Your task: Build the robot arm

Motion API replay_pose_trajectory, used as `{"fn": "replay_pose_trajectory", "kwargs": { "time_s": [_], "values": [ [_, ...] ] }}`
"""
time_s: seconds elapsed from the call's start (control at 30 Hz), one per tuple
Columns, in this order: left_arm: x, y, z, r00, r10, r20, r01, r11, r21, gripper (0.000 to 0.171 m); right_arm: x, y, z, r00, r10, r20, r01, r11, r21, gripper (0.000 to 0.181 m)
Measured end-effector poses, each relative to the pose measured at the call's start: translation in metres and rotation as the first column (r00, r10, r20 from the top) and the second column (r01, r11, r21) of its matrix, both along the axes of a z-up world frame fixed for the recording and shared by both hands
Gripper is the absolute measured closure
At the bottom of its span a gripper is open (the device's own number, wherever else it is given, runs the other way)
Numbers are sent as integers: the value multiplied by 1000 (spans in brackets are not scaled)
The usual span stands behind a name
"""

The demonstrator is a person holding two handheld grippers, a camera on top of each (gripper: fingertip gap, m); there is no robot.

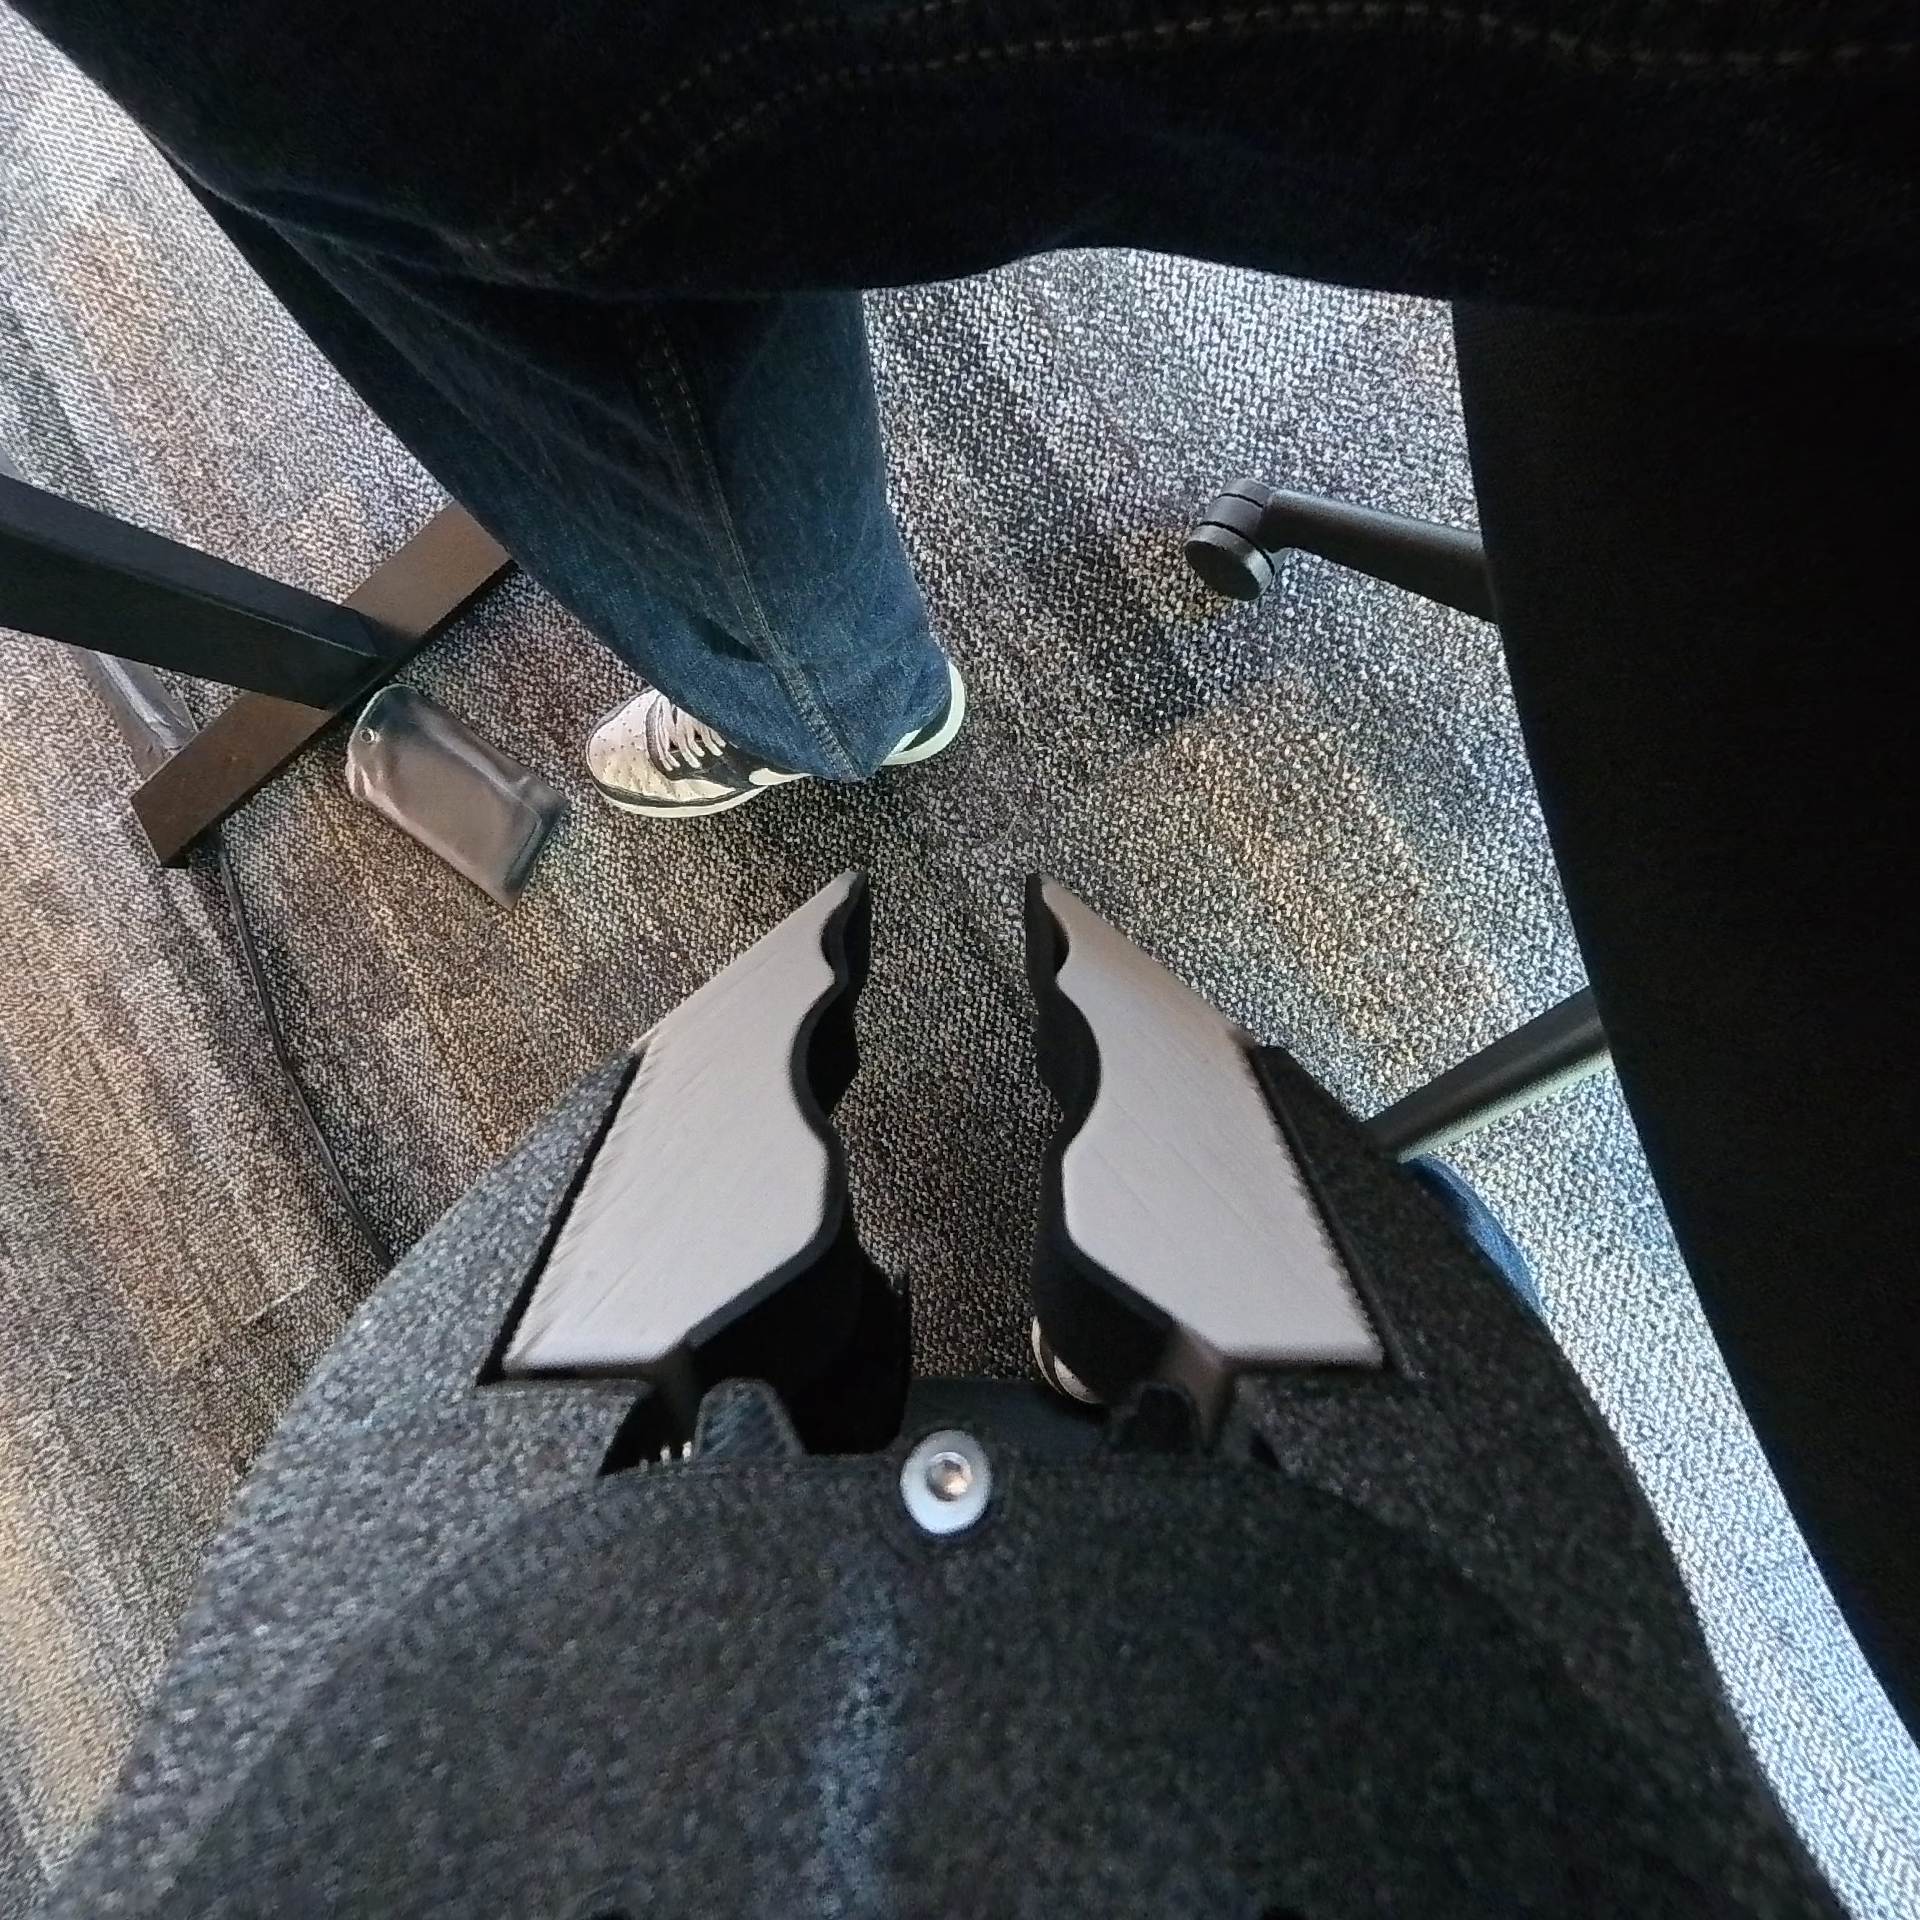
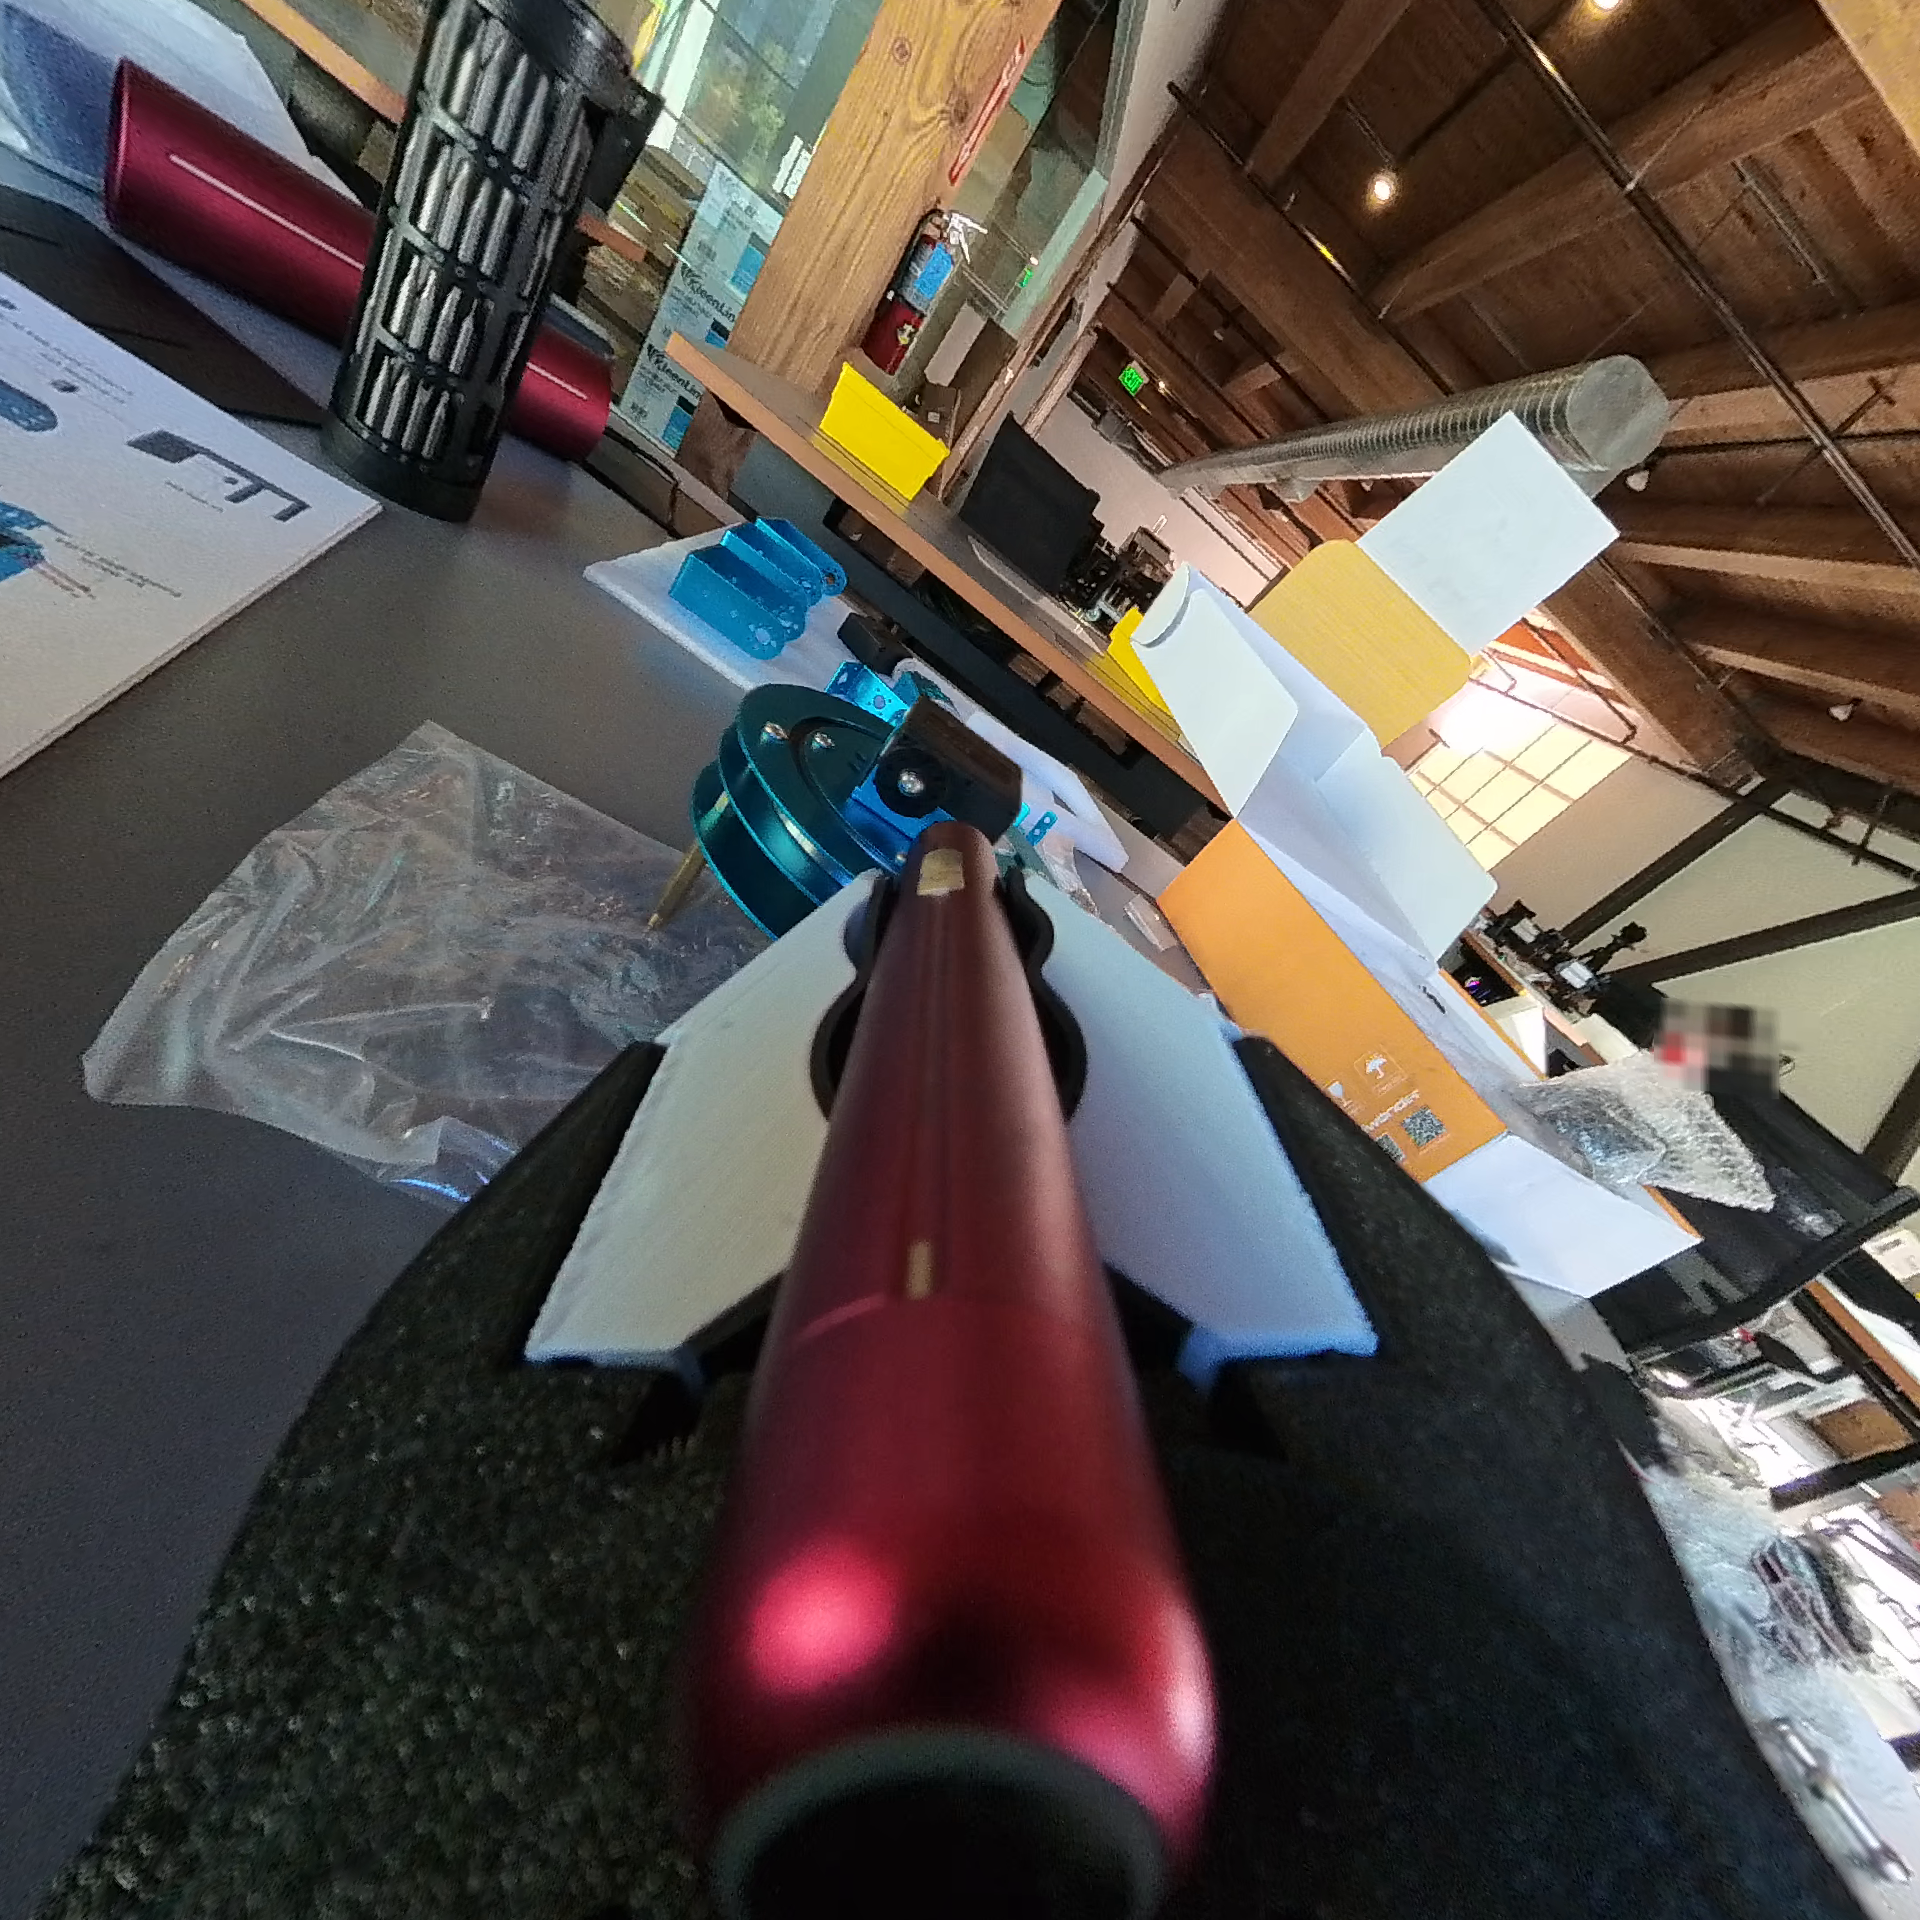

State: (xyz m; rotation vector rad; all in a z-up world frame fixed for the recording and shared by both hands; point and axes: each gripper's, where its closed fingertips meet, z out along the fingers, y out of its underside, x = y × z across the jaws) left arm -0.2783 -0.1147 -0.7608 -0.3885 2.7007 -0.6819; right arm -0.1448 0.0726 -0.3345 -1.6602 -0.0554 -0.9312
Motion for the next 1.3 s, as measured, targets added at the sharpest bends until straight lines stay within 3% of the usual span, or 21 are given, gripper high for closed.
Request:
{"fn": "replay_pose_trajectory", "kwargs": {
  "time_s": [0.67,1.3],
  "values": [
    [-2,1,-2,1000,-5,-8,5,1000,11,143,0,0,-8,999,11,-49,-12,1000,-23,161],
    [-3,1,-4,1000,-7,-13,8,1000,19,143,-4,1,-2,977,114,-181,-108,993,47,161]
  ]
}}
